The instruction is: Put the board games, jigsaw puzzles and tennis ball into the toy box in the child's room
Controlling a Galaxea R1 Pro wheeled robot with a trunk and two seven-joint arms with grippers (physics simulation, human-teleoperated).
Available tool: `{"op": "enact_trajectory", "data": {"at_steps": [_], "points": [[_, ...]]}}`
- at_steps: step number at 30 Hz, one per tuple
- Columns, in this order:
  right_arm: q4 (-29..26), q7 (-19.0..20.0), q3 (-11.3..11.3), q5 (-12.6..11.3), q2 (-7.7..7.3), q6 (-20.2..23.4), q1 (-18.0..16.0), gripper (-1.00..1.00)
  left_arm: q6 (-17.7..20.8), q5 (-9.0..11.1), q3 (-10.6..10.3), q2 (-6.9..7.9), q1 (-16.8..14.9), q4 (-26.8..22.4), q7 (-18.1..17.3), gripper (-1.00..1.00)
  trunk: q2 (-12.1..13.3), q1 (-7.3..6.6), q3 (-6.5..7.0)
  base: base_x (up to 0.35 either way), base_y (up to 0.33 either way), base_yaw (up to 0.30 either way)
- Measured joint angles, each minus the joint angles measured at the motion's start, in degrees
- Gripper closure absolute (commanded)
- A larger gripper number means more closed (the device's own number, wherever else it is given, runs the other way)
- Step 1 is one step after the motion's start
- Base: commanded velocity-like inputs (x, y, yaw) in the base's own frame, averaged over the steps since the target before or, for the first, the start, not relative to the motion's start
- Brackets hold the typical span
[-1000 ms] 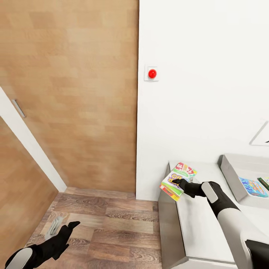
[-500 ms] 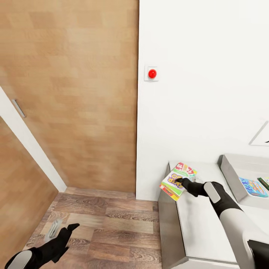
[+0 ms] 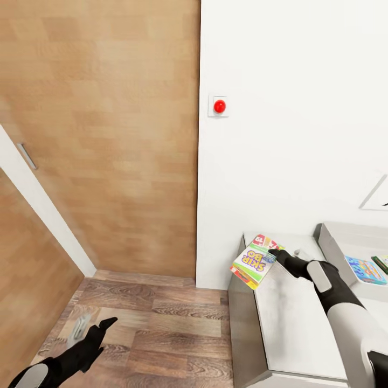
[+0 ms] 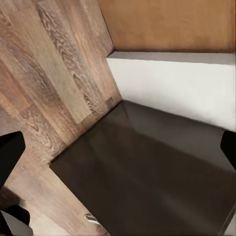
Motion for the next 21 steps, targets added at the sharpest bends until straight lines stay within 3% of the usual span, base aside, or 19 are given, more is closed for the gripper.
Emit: {"op": "enact_trajectory", "data": {"at_steps": [4, 5, 8, 9, 10, 11, 14, 17, 19, 21], "points": [[-7.09, -0.06, -0.21, 0.29, -0.06, -0.28, 2.09, -1.00, -0.06, -7.42, -0.02, -1.39, -1.71, 2.39, -5.81, -1.00, 0.00, 0.00, 0.00, 0.000, 0.000, 0.000], [-11.28, -0.10, -0.30, 0.40, -0.12, -0.87, 3.62, -1.00, -0.10, -11.15, -0.02, -2.61, -3.25, 5.16, -9.07, -1.00, 0.00, 0.00, 0.00, 0.000, 0.000, 0.000], [-18.16, -0.17, -0.50, 0.59, -0.46, -2.00, 5.91, -1.00, -0.25, -15.71, -0.06, -4.17, -5.65, 9.89, -15.99, -1.00, -0.01, 0.00, 0.00, 0.000, 0.000, 0.000], [-23.25, -0.17, -0.55, 0.66, -1.35, -2.26, 7.21, -1.00, -0.85, -18.12, -0.07, -5.05, -6.79, 12.59, -22.16, -1.00, -0.01, 0.00, 0.00, 0.000, 0.000, 0.000], [-26.31, -0.16, -0.52, 0.73, -2.06, -2.23, 8.00, -1.00, -1.40, -19.17, -0.07, -5.50, -7.28, 13.82, -25.39, -1.00, -0.01, 0.00, 0.00, 0.000, 0.000, 0.000], [-32.39, -0.13, -0.49, 0.77, -3.51, -1.67, 9.94, -1.00, -2.72, -20.62, -0.06, -6.17, -8.01, 16.17, -30.81, -1.00, -0.01, 0.00, 0.00, 0.000, 0.000, 0.000], [-45.60, -0.04, -0.52, 0.84, -5.56, 0.51, 15.47, -1.00, -4.85, -22.10, 0.01, -6.98, -10.04, 22.33, -37.25, -1.00, -0.01, 0.00, -0.01, 0.000, 0.000, 0.000], [-51.26, 0.09, -0.86, 0.91, -6.66, 1.46, 18.69, -1.00, -5.66, -22.55, -0.03, -7.62, -12.83, 28.66, -39.46, -1.00, 0.00, 0.00, -0.01, 0.000, 0.000, 0.000], [-54.11, 0.18, -1.16, 0.95, -8.73, 1.92, 20.47, -1.00, -6.47, -22.71, -0.04, -9.21, -16.77, 36.95, -40.60, -1.00, 0.00, 0.00, 0.00, 0.000, 0.000, 0.000], [-55.58, 0.56, -1.47, 0.93, -12.21, 2.11, 21.64, -1.00, -8.25, -22.79, -0.06, -11.14, -21.55, 44.87, -41.19, -1.00, 0.00, 0.00, 0.00, 0.000, 0.000, 0.000]]}}
